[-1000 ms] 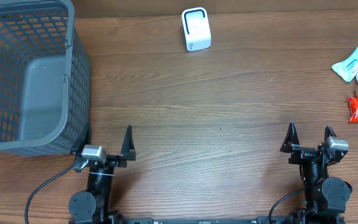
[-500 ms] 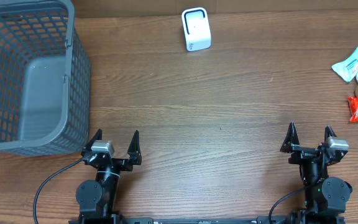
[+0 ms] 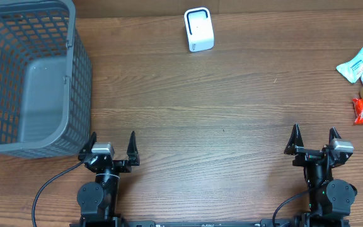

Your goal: Scan the item barcode

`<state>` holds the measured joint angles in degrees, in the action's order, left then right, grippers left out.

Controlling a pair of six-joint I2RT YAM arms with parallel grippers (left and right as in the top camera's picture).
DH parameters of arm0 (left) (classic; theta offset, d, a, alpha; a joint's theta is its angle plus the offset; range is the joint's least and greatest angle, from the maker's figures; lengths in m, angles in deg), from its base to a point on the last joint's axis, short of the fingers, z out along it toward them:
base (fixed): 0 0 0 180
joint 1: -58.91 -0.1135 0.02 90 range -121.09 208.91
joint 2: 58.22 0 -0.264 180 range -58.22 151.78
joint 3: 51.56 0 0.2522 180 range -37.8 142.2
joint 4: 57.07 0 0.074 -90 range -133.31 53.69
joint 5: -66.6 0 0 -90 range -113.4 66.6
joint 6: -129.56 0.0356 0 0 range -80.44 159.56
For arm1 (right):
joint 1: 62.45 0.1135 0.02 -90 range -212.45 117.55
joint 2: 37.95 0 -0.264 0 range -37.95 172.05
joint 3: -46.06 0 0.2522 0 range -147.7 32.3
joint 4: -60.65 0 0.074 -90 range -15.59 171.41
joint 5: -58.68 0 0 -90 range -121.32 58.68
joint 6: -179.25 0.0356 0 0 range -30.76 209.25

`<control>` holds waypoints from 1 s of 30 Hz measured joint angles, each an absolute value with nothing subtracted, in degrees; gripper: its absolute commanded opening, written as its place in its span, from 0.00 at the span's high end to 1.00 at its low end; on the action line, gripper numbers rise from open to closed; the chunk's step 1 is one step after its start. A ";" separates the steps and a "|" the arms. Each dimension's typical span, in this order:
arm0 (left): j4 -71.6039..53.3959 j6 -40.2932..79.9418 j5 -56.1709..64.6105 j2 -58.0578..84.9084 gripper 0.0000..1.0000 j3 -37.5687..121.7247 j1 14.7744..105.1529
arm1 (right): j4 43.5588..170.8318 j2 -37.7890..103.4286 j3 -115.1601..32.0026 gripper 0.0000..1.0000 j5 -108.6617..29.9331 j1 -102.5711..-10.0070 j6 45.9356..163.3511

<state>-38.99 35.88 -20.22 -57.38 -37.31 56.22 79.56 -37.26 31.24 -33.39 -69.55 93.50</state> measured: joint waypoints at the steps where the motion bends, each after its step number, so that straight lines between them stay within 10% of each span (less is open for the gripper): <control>1: -38.97 36.03 -20.52 -57.38 0.00 -37.31 56.22 | 79.56 -37.26 31.24 0.00 -33.39 -69.55 93.52; 30: -38.77 38.54 -23.45 -57.38 0.00 -37.31 56.22 | 79.58 -37.26 31.24 0.00 -33.41 -69.55 93.52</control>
